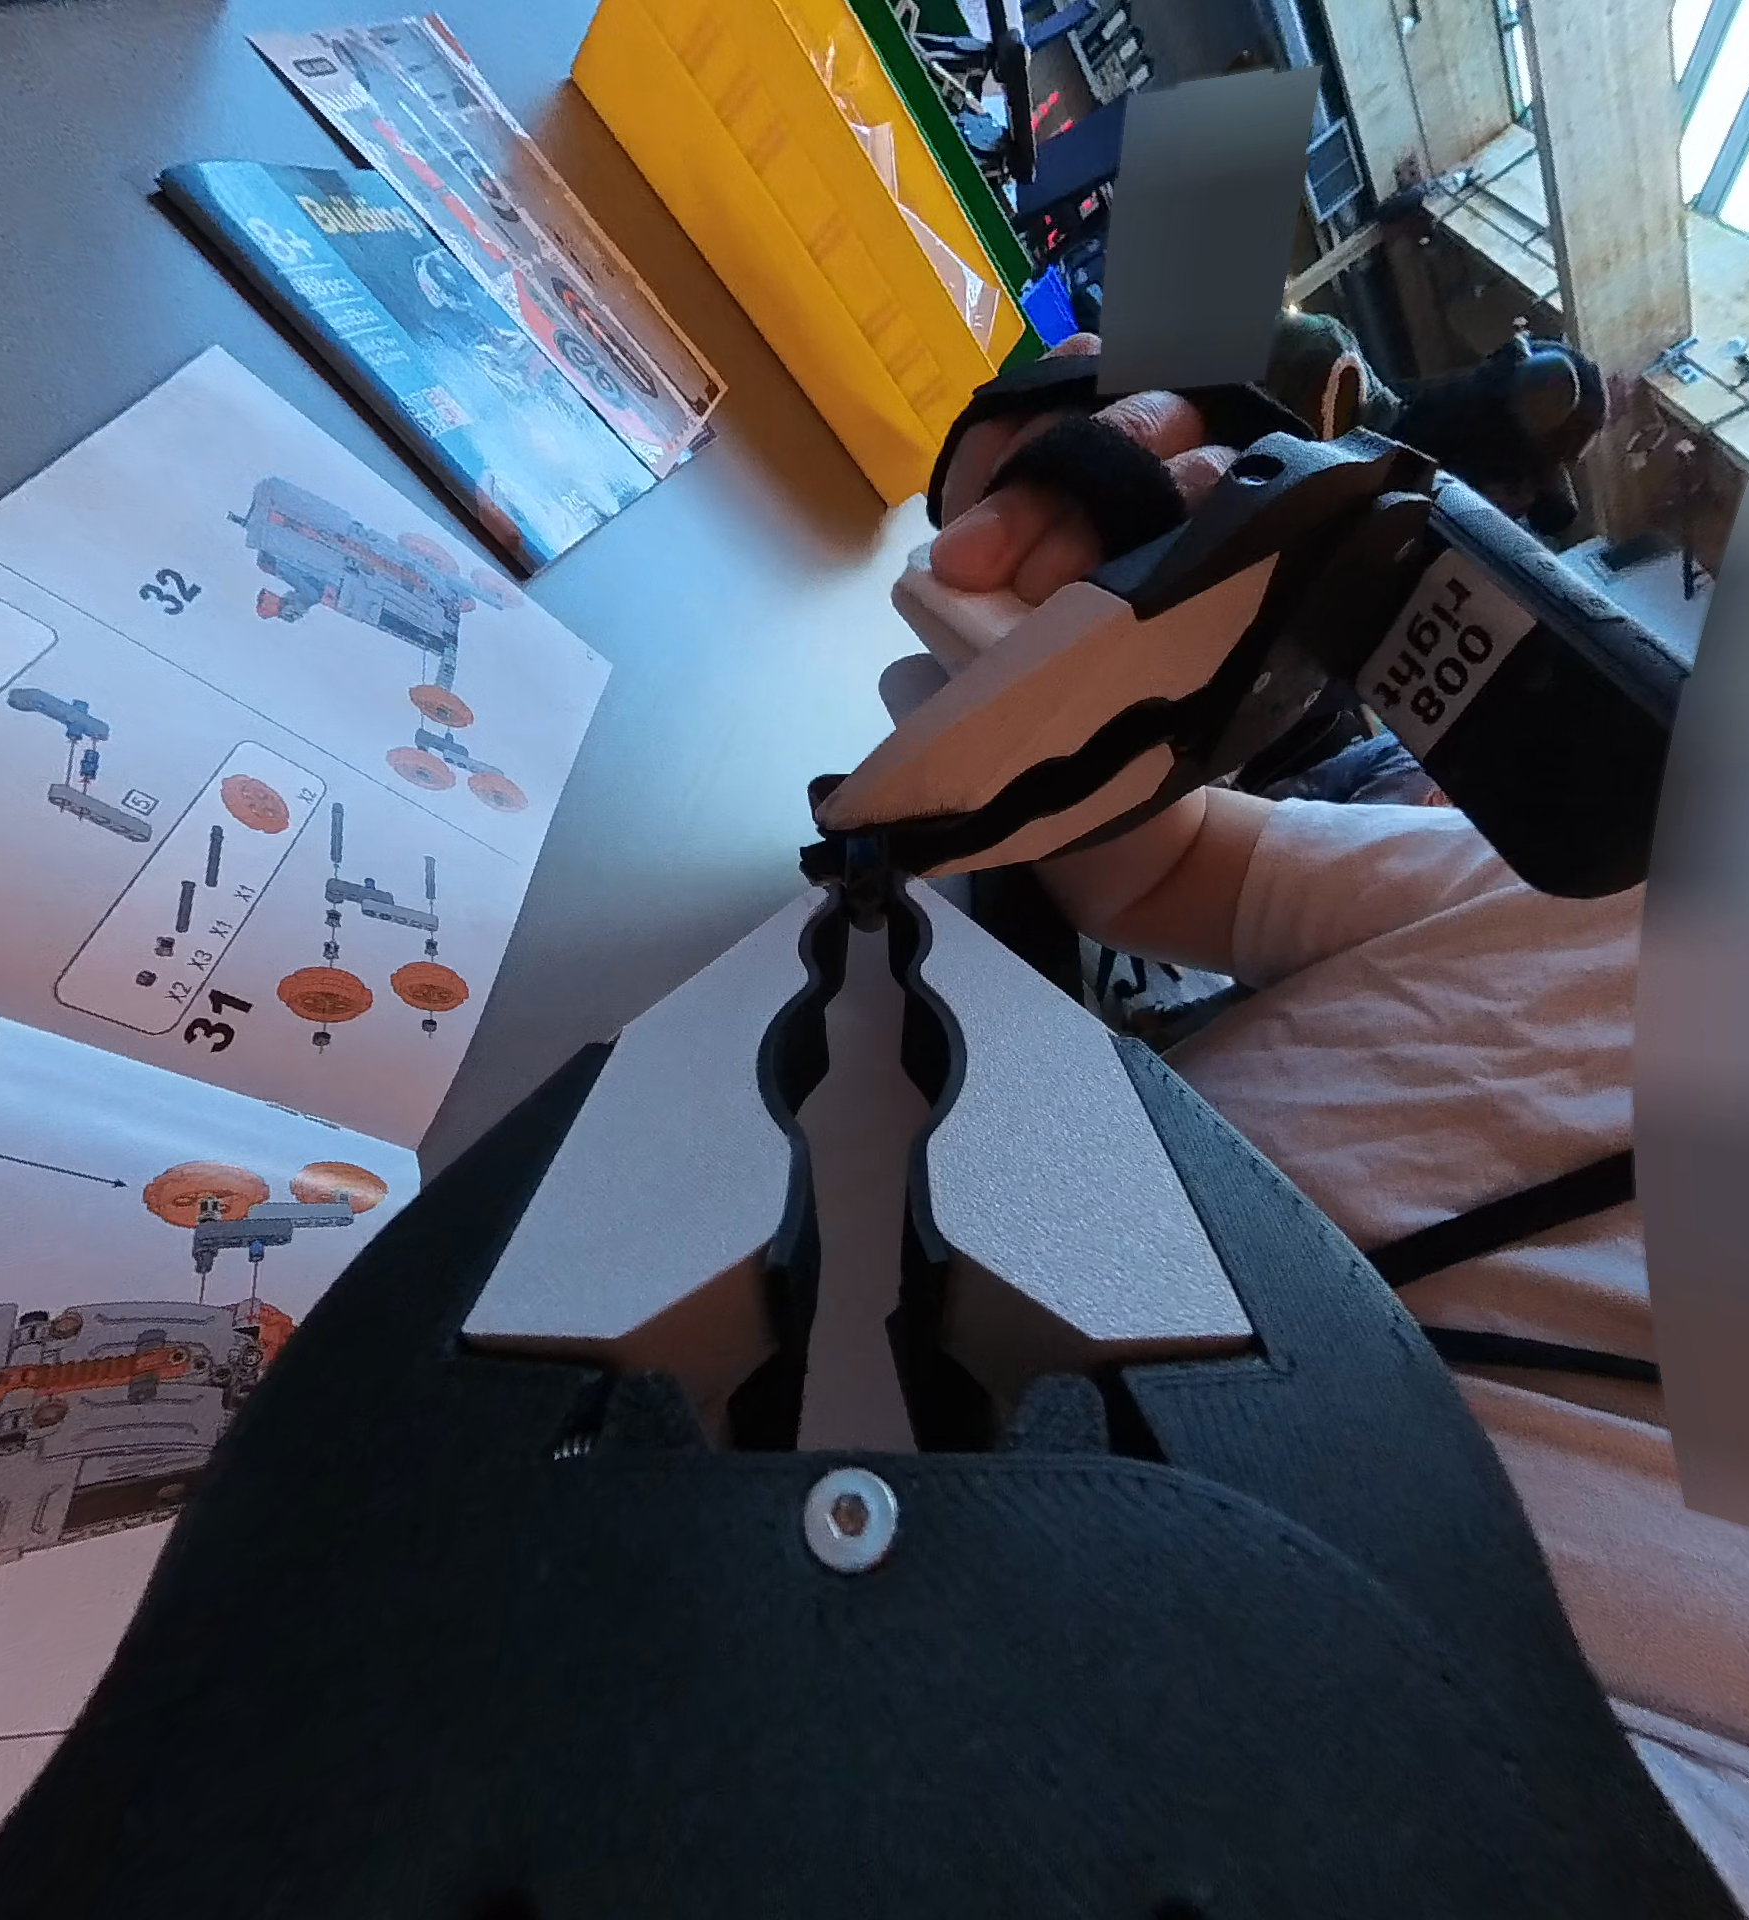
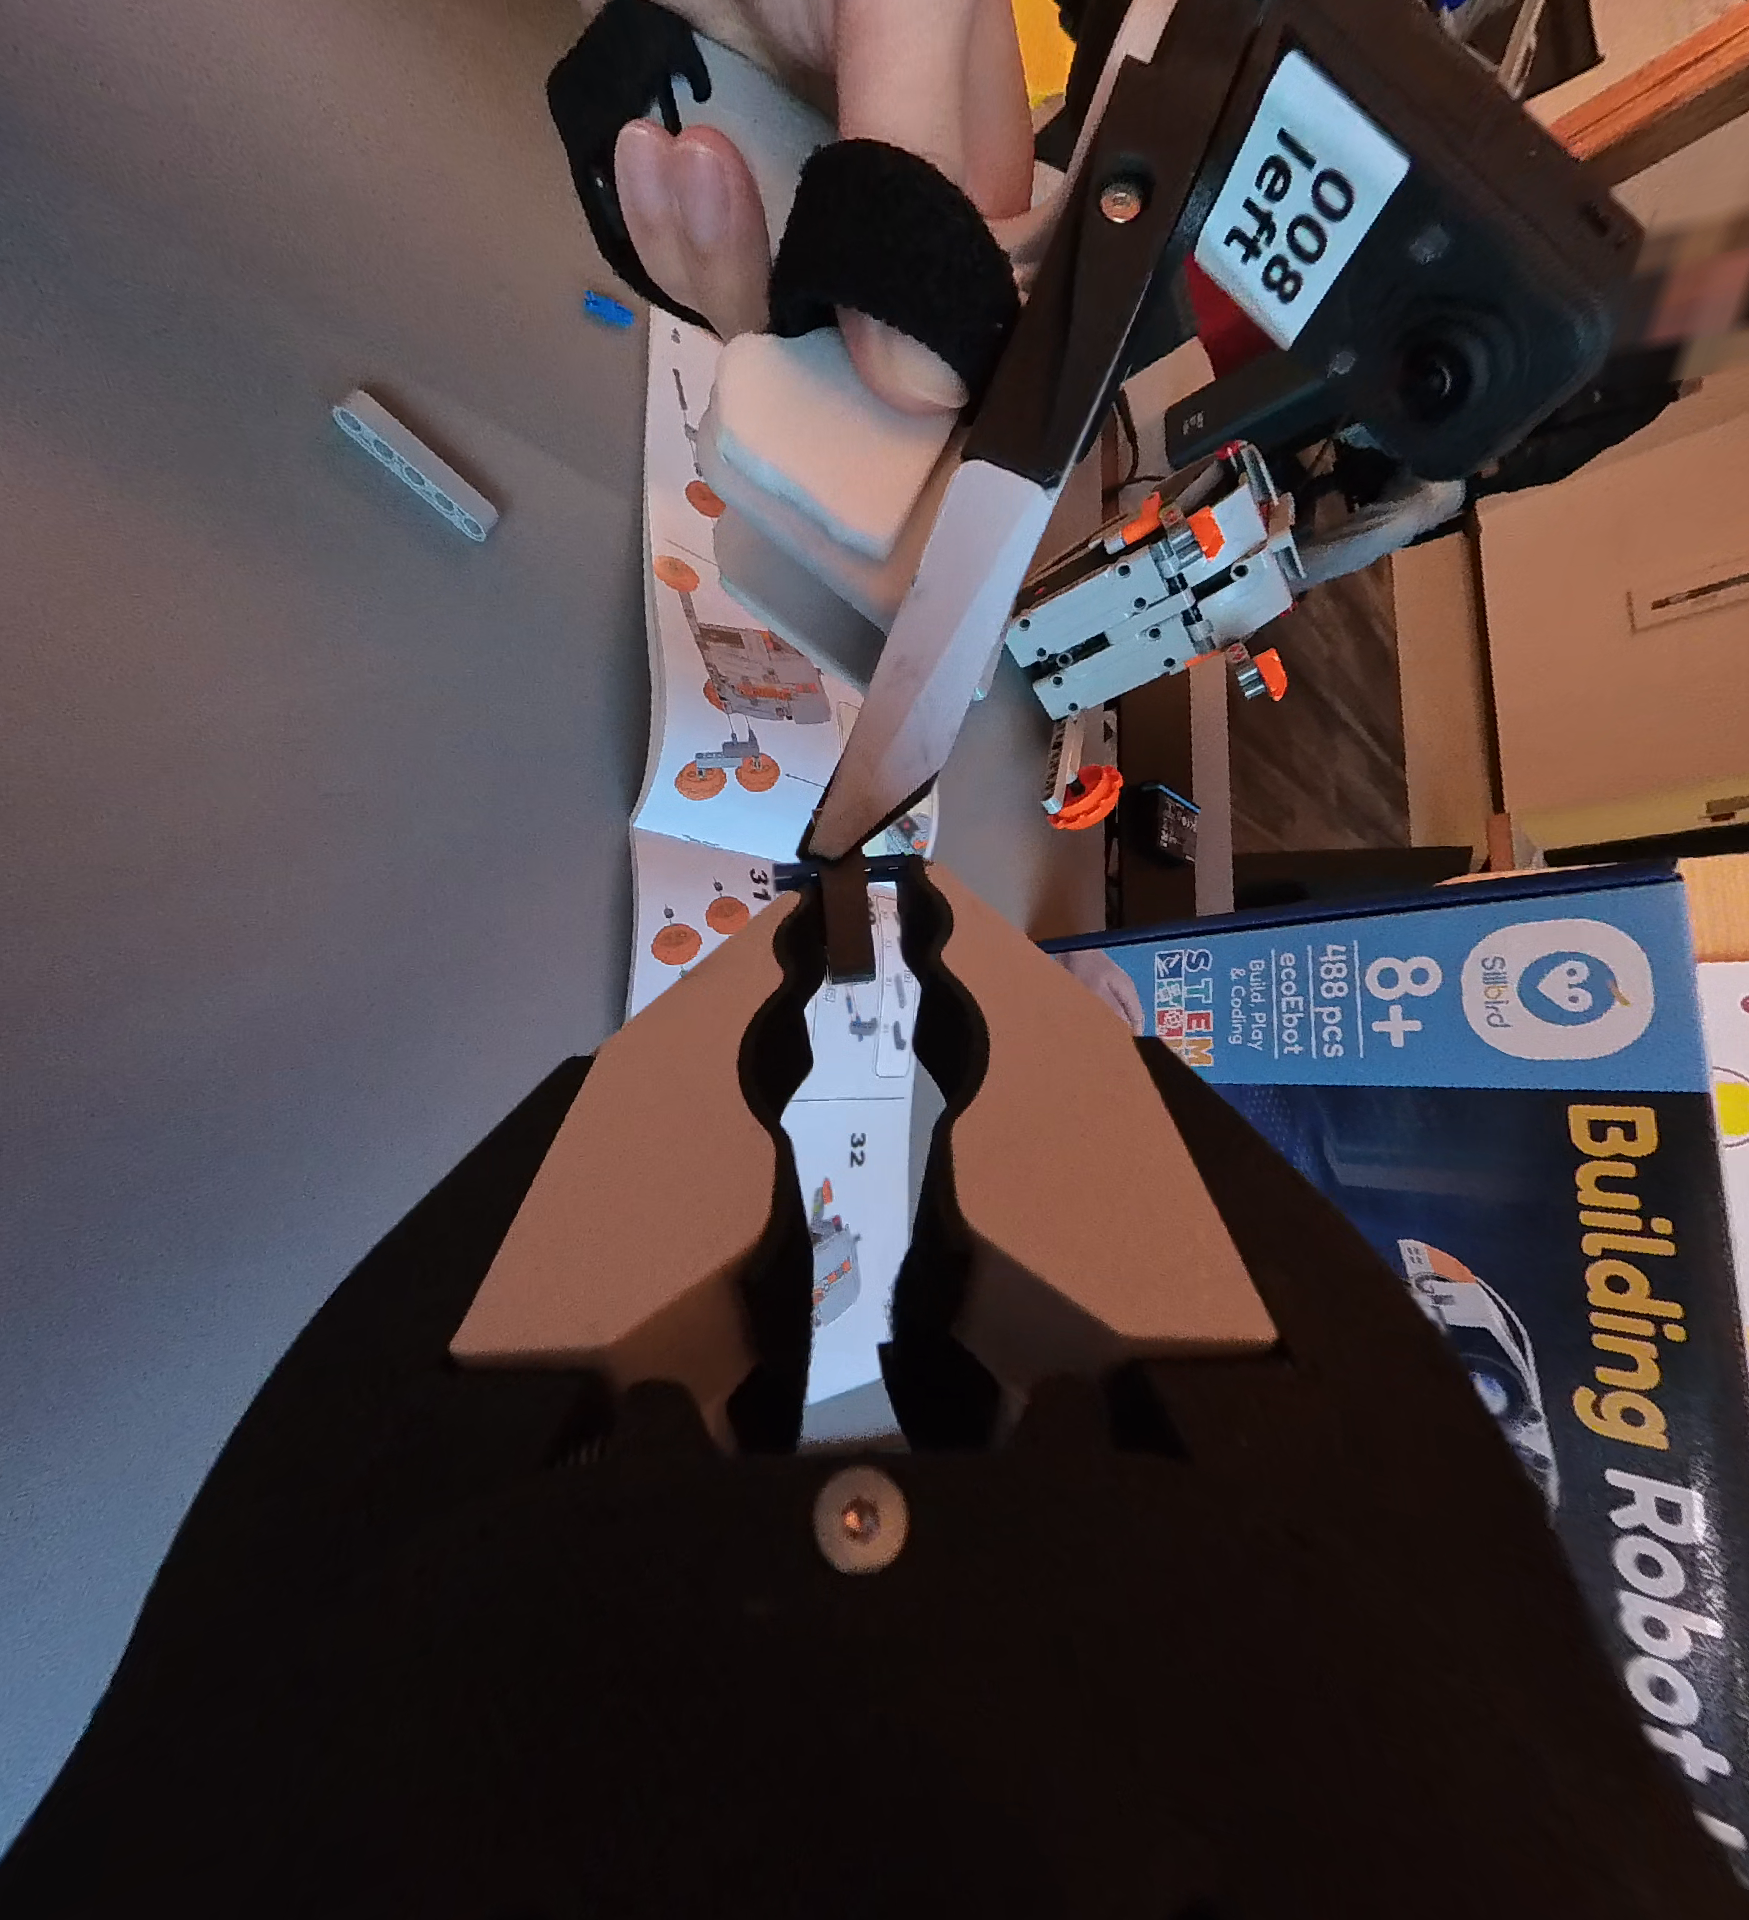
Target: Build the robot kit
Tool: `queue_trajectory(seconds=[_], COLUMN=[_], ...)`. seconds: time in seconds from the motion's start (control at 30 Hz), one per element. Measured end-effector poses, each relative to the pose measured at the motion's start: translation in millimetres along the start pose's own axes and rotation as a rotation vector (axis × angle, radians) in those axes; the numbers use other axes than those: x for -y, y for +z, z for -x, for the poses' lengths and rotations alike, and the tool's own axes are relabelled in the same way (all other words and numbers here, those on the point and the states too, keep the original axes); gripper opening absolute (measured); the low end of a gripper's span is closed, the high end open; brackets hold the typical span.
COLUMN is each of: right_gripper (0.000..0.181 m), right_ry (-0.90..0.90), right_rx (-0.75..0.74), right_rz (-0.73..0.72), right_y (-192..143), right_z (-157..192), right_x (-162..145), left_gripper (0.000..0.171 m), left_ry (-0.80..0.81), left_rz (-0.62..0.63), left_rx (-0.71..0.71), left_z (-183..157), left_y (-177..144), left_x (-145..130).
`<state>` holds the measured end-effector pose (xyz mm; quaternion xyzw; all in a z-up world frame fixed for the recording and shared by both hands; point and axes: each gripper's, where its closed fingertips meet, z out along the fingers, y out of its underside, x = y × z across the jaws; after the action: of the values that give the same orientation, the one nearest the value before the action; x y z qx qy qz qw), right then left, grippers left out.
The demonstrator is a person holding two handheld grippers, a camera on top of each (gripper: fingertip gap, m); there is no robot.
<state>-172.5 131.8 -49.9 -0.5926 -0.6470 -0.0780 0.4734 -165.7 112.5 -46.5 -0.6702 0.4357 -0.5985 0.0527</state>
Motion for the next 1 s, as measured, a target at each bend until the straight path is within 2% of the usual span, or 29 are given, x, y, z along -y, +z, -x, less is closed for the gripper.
queue_trajectory(seconds=[0.17, 0.23, 0.3, 0.47, 0.7, 1.0], right_gripper=[0.015, 0.016, 0.028, 0.021, 0.018, 0.015], right_ry=[0.066, 0.033, 0.022, -0.034, -0.09, -0.06], right_rx=[-0.011, -0.053, -0.063, -0.099, -0.06, 0.01], right_rz=[0.006, -0.008, -0.026, -0.087, -0.062, -0.062], right_y=[6.3, 6.4, 6.0, -2.2, 1.8, 1.5], right_z=[-3.8, -7.9, -8.5, -12.3, -1.2, 8.2], right_x=[-1.4, 2.0, 5.0, 13.6, 12.1, 11.7], left_gripper=[0.004, 0.004, 0.005, 0.005, 0.004, 0.004], left_ry=[-0.054, -0.048, -0.019, 0.006, -0.033, -0.006], left_rz=[-0.046, -0.062, -0.056, -0.07, -0.018, 0.052], left_rx=[-0.006, -0.017, -0.015, -0.032, -0.014, 0.005], left_z=[5.3, 3.2, -0.1, -9.5, -4.3, -4.0], left_y=[-4.3, -8.6, -10.8, -13.3, -9.7, -5.4], left_x=[4.8, 6.1, 4.8, 8.0, -1.4, -12.3])
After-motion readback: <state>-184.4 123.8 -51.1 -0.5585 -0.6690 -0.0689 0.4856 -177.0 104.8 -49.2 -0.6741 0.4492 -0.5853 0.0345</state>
